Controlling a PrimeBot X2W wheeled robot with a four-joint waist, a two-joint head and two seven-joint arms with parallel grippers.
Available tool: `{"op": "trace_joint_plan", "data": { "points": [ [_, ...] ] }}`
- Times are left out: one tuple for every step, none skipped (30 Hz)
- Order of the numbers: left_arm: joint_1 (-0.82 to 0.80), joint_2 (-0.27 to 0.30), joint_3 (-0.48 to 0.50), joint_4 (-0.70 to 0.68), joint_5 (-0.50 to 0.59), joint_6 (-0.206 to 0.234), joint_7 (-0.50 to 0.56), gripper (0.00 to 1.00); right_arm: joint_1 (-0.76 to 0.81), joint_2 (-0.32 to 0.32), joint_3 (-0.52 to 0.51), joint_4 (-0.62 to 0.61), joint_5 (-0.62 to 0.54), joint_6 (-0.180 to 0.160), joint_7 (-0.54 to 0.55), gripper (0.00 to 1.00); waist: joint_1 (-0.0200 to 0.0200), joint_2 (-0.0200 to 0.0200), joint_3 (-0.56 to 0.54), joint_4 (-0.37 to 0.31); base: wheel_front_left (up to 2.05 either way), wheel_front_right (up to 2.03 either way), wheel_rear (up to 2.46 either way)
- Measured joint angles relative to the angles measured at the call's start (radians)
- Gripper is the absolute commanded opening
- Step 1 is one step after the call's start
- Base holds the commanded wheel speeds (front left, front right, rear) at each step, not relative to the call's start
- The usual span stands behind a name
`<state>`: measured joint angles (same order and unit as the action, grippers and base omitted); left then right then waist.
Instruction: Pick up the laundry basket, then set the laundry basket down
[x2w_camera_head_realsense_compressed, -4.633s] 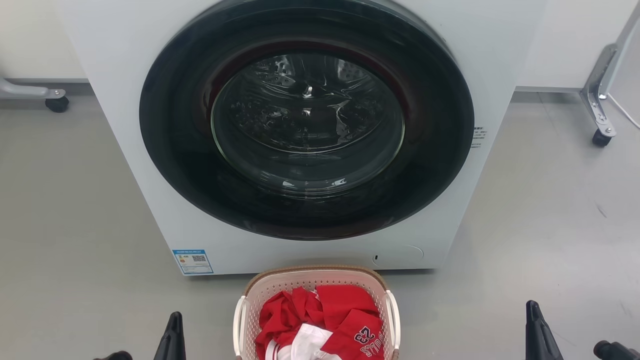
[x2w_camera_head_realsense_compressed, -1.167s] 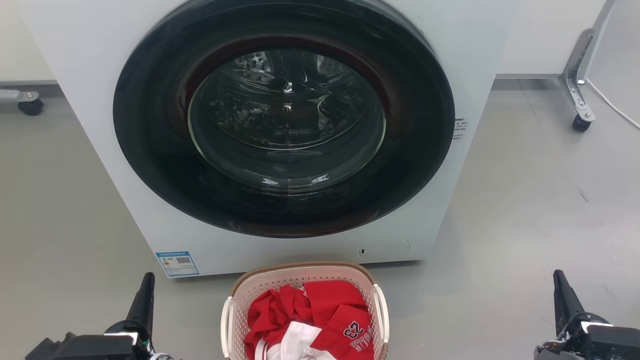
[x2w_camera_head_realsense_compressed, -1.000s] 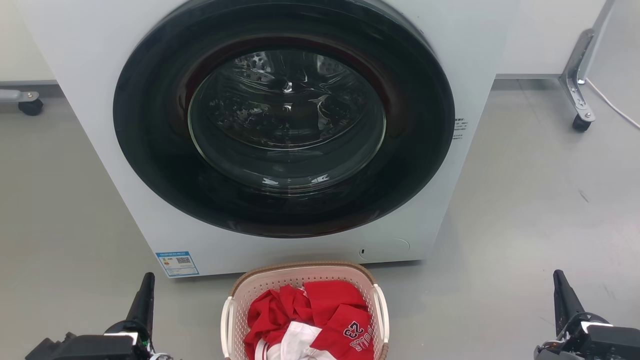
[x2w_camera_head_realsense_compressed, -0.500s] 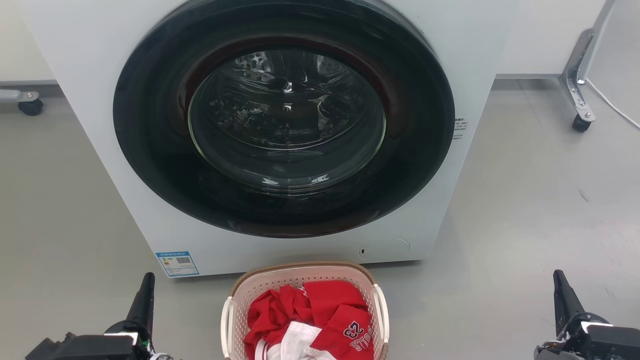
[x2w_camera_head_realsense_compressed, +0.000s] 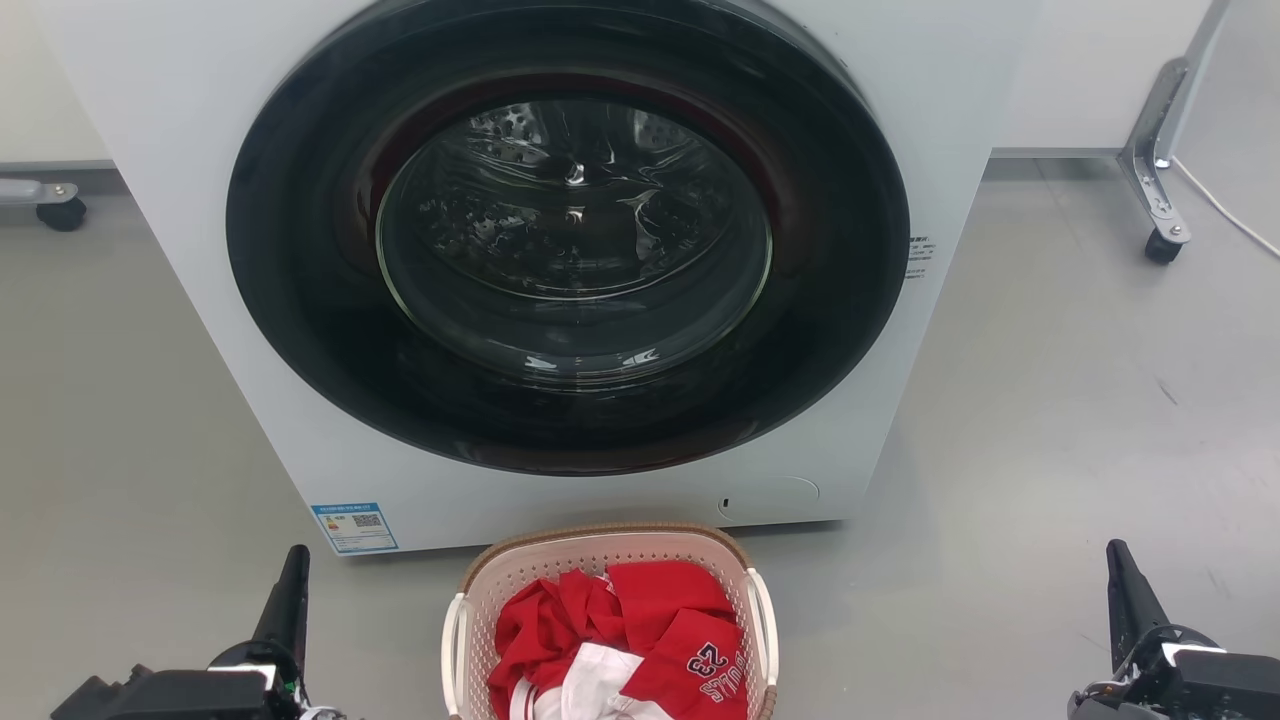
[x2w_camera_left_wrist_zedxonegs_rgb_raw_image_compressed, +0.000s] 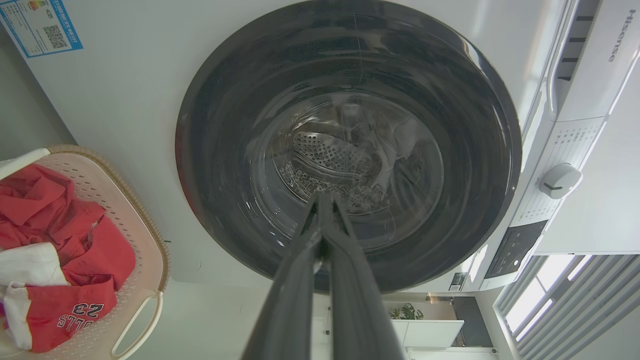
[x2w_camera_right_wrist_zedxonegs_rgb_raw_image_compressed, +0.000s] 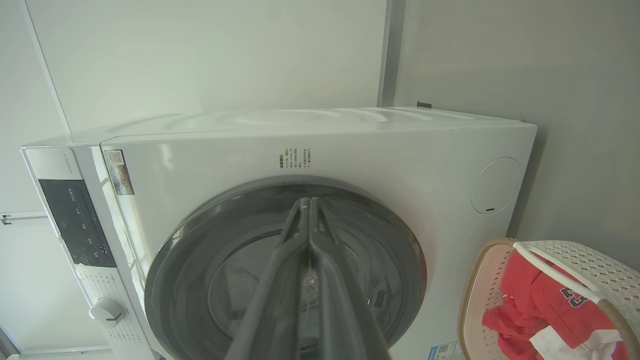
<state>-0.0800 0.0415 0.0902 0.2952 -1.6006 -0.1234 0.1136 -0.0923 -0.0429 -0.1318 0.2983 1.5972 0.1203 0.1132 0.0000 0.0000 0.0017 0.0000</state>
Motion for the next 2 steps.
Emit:
{"op": "trace_joint_plan", "data": {
  "points": [
    [0.000, 0.000, 0.000, 0.000, 0.000, 0.000, 0.000, 0.00, 0.000, 0.000, 0.000, 0.000, 0.000, 0.000, 0.000, 0.00, 0.0000, 0.0000, 0.000, 0.000, 0.00, 0.00, 0.00],
    [0.000, 0.000, 0.000, 0.000, 0.000, 0.000, 0.000, 0.00, 0.000, 0.000, 0.000, 0.000, 0.000, 0.000, 0.000, 0.00, 0.0000, 0.0000, 0.000, 0.000, 0.00, 0.00, 0.00]
  ]
}}
